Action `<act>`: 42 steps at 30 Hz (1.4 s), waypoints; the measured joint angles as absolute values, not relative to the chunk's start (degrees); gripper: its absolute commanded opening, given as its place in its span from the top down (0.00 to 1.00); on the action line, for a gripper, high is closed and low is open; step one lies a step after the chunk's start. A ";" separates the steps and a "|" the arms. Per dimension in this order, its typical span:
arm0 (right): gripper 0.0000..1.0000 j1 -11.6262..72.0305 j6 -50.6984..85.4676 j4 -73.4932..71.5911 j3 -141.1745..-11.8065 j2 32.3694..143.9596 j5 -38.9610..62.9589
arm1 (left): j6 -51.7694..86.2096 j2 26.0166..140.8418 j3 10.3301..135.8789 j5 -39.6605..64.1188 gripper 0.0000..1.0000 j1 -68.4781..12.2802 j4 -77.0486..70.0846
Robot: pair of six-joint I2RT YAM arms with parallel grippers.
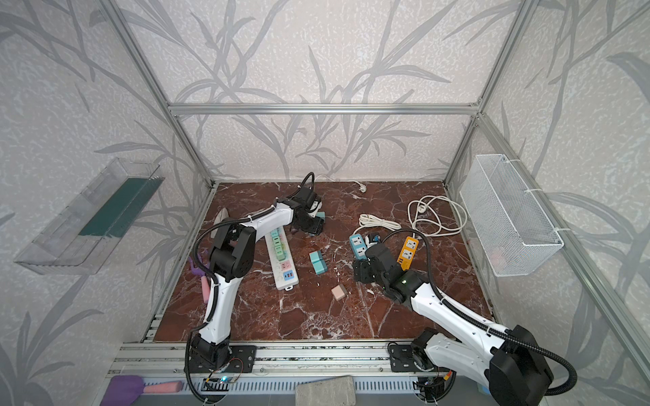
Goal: Insert plugs into power strip
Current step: Move the plug to the center of the table.
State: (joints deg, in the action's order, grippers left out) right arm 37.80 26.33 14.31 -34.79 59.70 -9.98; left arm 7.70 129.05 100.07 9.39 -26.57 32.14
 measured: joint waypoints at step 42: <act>0.12 37.76 25.82 13.54 -33.87 58.70 -9.93 | -14.85 124.42 100.42 9.61 0.38 -31.88 40.93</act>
